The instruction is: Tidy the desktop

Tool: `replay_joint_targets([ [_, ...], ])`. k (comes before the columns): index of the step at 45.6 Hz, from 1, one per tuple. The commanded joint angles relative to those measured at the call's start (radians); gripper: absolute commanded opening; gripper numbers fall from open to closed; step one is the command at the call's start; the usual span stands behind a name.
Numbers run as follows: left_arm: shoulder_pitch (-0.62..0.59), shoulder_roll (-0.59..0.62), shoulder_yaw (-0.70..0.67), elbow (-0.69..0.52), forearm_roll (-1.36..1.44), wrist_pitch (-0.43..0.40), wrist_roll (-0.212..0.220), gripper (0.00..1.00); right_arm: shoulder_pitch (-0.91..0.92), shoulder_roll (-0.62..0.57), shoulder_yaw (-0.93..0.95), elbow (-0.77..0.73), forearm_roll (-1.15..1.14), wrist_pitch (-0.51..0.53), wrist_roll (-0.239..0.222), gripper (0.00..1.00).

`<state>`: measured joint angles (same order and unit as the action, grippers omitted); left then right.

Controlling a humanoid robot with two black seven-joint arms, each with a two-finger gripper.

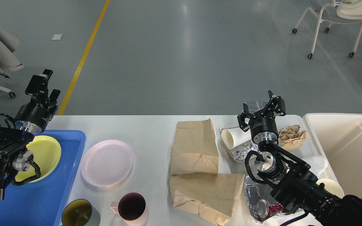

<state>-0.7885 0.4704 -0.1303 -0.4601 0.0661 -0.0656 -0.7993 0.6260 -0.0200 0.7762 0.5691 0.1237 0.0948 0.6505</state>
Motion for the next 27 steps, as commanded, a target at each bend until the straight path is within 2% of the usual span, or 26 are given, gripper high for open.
replay_joint_targets([
  [1, 0.0, -0.003, 0.001, 0.0, 0.0, 0.001, -0.006, 1.0, 0.0, 0.0, 0.0, 0.0, 0.001, 0.0, 0.0, 1.0],
  [27, 0.008, -0.001, -0.014, 0.003, -0.003, 0.003, 0.0, 1.0, 0.0, 0.0, 0.0, 0.0, 0.001, 0.0, 0.0, 1.0],
])
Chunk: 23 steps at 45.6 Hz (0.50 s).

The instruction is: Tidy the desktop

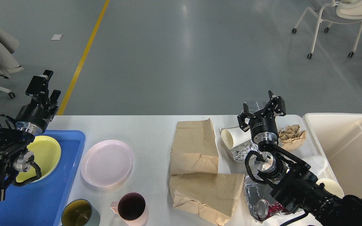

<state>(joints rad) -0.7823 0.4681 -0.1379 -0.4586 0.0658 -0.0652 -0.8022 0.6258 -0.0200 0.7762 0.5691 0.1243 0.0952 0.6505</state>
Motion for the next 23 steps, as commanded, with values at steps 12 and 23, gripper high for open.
replay_joint_targets([
  [12, -0.028, 0.003, 0.049, -0.003, -0.009, -0.001, 0.017, 1.0, 0.0, 0.0, 0.0, 0.0, 0.0, 0.0, 0.0, 1.0],
  [23, -0.25, 0.012, 0.403, -0.005, -0.011, -0.007, 0.017, 1.0, 0.0, 0.0, 0.0, 0.0, -0.002, 0.0, 0.0, 1.0],
])
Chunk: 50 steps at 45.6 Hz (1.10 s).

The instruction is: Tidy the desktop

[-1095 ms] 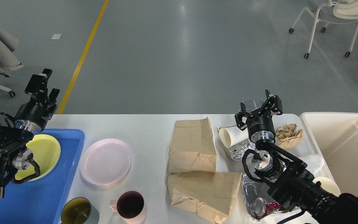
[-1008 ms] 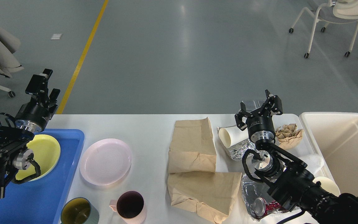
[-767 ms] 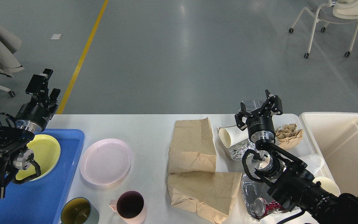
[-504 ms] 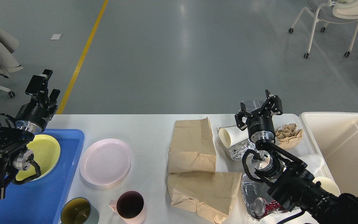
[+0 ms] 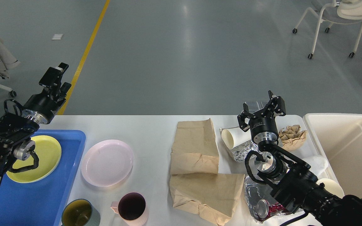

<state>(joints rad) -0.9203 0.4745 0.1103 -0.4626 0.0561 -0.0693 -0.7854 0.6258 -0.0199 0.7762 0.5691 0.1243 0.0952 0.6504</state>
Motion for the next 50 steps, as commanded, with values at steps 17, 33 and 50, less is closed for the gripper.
replay_joint_targets([
  [17, -0.402, -0.123, 0.701, 0.013, 0.086, -0.015, 0.0, 1.0, 0.0, 0.0, 0.0, 0.0, 0.0, -0.002, 0.0, 1.0],
  [33, -0.644, -0.228, 1.132, -0.008, 0.246, -0.151, -0.002, 1.0, 0.0, 0.0, 0.0, 0.0, 0.0, -0.002, 0.0, 1.0],
  [50, -0.908, -0.389, 1.396, -0.471, 0.248, -0.198, -0.002, 1.0, 0.0, -0.002, 0.0, 0.0, 0.0, 0.0, 0.0, 1.0],
])
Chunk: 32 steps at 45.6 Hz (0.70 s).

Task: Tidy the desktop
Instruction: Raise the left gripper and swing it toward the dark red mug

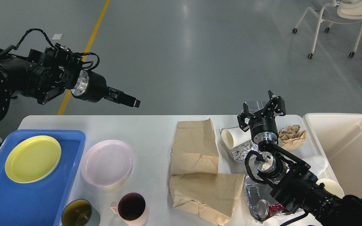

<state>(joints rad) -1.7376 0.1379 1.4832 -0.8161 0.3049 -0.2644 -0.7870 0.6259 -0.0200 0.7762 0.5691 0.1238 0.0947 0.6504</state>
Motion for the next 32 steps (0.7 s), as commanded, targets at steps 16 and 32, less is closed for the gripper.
replay_joint_targets([
  [16, -0.292, -0.129, 0.014, -0.144, -0.006, -0.001, -0.018, 1.0, 0.001, 0.0, 0.0, 0.0, 0.0, 0.0, 0.0, 1.0],
  [32, -0.379, -0.115, 0.065, -0.233, -0.006, -0.004, -0.026, 1.0, 0.0, 0.0, 0.0, 0.002, 0.0, 0.0, 0.0, 1.0],
])
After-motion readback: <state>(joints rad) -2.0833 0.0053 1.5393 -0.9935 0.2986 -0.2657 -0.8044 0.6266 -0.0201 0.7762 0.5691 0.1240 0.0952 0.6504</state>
